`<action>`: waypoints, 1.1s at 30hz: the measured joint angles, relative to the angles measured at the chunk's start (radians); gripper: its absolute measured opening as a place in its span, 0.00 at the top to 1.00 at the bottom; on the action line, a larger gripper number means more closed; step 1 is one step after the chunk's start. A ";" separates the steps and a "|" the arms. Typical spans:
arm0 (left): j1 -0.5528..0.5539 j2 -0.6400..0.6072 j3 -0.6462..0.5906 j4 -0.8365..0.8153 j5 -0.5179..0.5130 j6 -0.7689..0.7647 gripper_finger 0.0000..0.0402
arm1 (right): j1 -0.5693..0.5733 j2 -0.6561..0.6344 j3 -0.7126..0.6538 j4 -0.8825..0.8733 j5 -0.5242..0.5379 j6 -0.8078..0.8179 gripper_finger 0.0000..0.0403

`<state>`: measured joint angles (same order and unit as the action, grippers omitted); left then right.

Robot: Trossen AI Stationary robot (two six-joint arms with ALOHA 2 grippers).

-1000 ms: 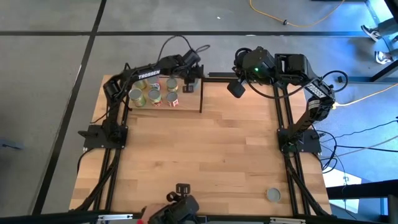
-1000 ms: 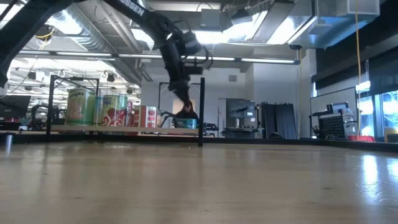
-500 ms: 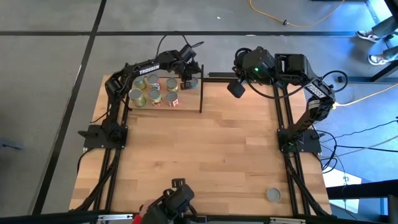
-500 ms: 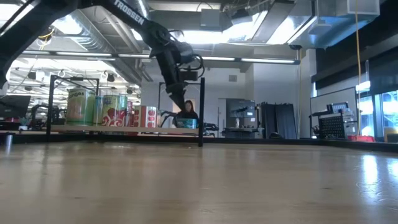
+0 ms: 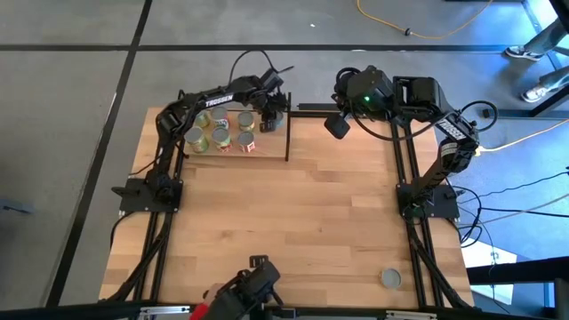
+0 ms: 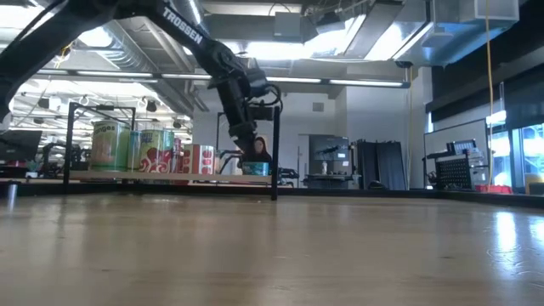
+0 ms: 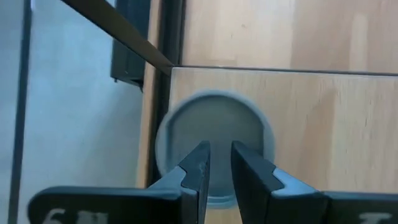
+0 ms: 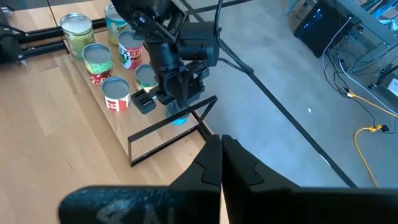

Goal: Pick and place cans onto a shelf
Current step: Put the canned tuna on the shelf

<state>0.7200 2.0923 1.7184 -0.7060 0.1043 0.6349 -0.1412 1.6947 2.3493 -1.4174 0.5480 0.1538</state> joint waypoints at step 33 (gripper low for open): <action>-0.033 0.015 0.002 -0.151 0.010 -0.002 0.85 | 0.000 0.000 0.000 0.007 0.000 0.003 1.00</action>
<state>0.6868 2.1072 1.7200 -0.8572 0.1142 0.6331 -0.1412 1.6947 2.3493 -1.4105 0.5477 0.1567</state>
